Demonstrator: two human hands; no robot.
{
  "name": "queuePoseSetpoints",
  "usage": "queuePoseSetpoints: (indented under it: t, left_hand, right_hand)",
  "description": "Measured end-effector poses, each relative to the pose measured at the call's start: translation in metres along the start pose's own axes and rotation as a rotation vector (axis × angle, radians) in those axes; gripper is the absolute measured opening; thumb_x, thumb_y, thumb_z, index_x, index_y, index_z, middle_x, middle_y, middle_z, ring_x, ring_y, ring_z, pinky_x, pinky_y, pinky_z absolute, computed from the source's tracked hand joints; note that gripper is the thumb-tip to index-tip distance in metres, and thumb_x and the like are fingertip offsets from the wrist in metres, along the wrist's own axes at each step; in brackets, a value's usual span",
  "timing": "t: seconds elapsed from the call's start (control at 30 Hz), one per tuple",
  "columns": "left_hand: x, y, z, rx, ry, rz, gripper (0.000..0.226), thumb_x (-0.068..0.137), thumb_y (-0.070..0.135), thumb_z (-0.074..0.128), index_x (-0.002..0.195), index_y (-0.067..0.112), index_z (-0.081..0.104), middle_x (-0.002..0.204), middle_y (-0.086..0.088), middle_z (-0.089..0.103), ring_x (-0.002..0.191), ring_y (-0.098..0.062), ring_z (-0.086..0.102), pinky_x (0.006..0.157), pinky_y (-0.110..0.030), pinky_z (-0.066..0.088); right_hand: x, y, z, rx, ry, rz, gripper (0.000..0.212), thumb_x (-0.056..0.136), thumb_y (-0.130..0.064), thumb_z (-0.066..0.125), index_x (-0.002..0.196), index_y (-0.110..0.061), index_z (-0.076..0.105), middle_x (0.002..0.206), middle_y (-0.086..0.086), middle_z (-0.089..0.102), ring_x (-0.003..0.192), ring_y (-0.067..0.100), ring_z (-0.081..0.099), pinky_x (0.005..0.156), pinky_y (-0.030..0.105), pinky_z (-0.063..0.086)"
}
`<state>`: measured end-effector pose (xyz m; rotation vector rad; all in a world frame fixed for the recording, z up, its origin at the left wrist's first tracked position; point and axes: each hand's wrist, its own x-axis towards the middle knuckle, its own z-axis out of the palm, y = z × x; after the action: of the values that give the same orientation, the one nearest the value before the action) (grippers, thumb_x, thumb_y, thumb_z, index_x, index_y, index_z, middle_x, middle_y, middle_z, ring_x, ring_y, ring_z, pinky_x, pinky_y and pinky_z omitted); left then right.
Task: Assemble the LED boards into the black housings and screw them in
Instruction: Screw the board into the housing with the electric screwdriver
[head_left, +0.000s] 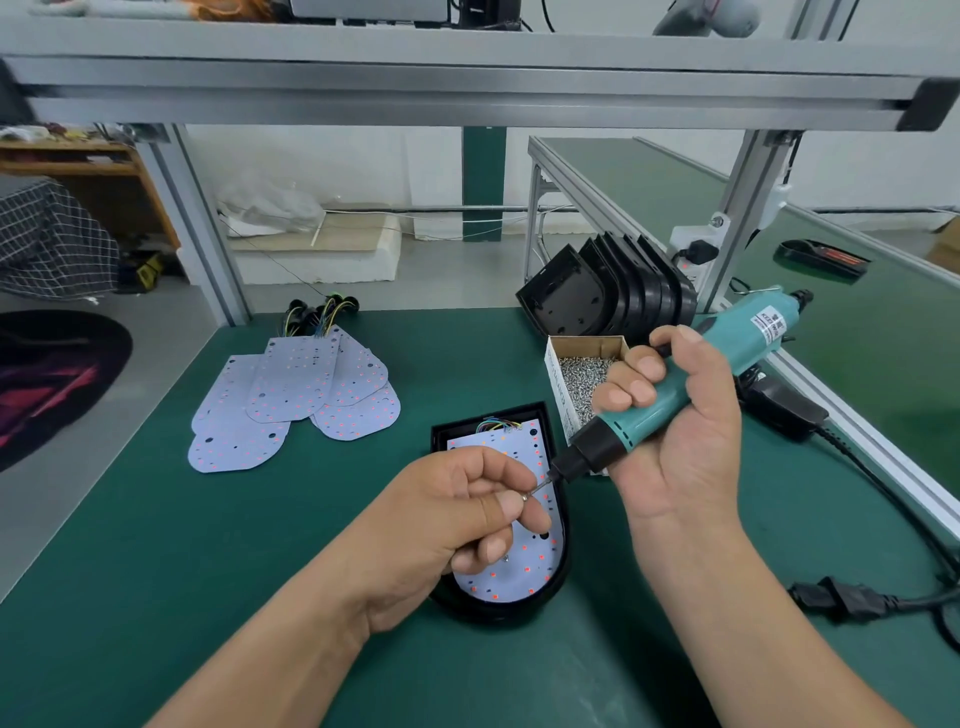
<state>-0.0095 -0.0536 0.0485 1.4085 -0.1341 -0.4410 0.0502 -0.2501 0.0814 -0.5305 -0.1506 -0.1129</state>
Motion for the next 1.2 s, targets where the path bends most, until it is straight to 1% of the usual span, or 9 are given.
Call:
queuePoseSetpoints:
  t: [0.2,0.33,0.57,0.73,0.9,1.03,1.13,1.2]
  left_hand:
    - [0.0003,-0.0008,0.0000,-0.001,0.010,0.002,0.025,0.091,0.013,0.068,0.114,0.004,0.064,0.101,-0.014,0.078,0.053,-0.009,0.049,0.048,-0.017,0.036]
    - [0.0003,-0.0011,-0.0010,0.008,0.012,0.005,0.019,0.096,0.008,0.066,0.115,0.004,0.064,0.101,-0.015,0.078,0.054,-0.010,0.050,0.048,-0.017,0.037]
    - [-0.0002,-0.0016,-0.0006,0.023,0.006,0.009,0.017,0.098,0.005,0.065,0.114,0.004,0.064,0.100,-0.016,0.078,0.055,-0.011,0.050,0.048,-0.017,0.037]
    - [0.0008,-0.0018,-0.0001,0.024,0.017,0.013,0.024,0.091,0.011,0.067,0.114,0.004,0.064,0.100,-0.016,0.078,0.054,-0.010,0.050,0.048,-0.017,0.037]
    - [0.0008,-0.0022,-0.0003,0.021,0.020,0.016,0.024,0.090,0.012,0.068,0.113,0.005,0.065,0.101,-0.016,0.078,0.055,-0.011,0.050,0.048,-0.017,0.037]
    - [0.0015,-0.0018,0.0007,0.077,0.067,0.037,0.024,0.090,0.012,0.068,0.112,0.006,0.064,0.102,-0.015,0.080,0.055,-0.012,0.051,0.048,-0.018,0.036]
    - [0.0024,-0.0028,0.0010,0.142,0.126,0.055,0.015,0.098,0.003,0.067,0.112,0.008,0.065,0.100,-0.011,0.081,0.055,-0.013,0.051,0.050,-0.019,0.037]
    - [0.0035,-0.0042,0.0005,0.178,0.158,0.058,0.014,0.101,-0.001,0.063,0.112,0.008,0.065,0.099,-0.009,0.081,0.055,-0.013,0.051,0.050,-0.019,0.036]
  right_hand:
    - [-0.0003,0.0014,0.0009,-0.007,0.009,0.004,0.018,0.102,-0.018,0.053,0.086,-0.018,0.061,0.072,-0.004,0.046,0.054,0.008,0.040,0.052,0.022,0.044]
    - [-0.0009,0.0015,0.0015,-0.012,0.008,0.000,0.018,0.102,-0.018,0.054,0.086,-0.017,0.061,0.071,-0.004,0.046,0.054,0.008,0.040,0.052,0.022,0.044]
    - [-0.0015,0.0009,0.0018,-0.012,0.021,0.002,0.019,0.102,-0.017,0.053,0.085,-0.017,0.061,0.072,-0.004,0.046,0.055,0.008,0.040,0.052,0.022,0.044]
    - [-0.0011,0.0012,0.0025,-0.021,0.015,-0.004,0.021,0.103,-0.017,0.051,0.084,-0.017,0.061,0.071,-0.004,0.046,0.054,0.008,0.040,0.052,0.022,0.043]
    - [-0.0012,0.0010,0.0018,-0.035,0.000,-0.008,0.020,0.102,-0.017,0.052,0.085,-0.018,0.061,0.071,-0.004,0.046,0.054,0.008,0.041,0.052,0.022,0.044]
    - [-0.0001,0.0022,0.0012,-0.080,0.000,-0.026,0.017,0.103,-0.019,0.054,0.087,-0.017,0.060,0.072,-0.003,0.047,0.055,0.009,0.042,0.054,0.023,0.045]
    - [0.0005,0.0059,0.0017,-0.147,0.030,-0.056,0.016,0.104,-0.023,0.060,0.089,-0.017,0.060,0.073,-0.001,0.049,0.057,0.011,0.045,0.057,0.026,0.047]
    - [0.0005,0.0087,0.0015,-0.168,0.054,-0.077,0.017,0.103,-0.027,0.064,0.091,-0.017,0.061,0.074,-0.001,0.051,0.058,0.012,0.047,0.059,0.027,0.048]
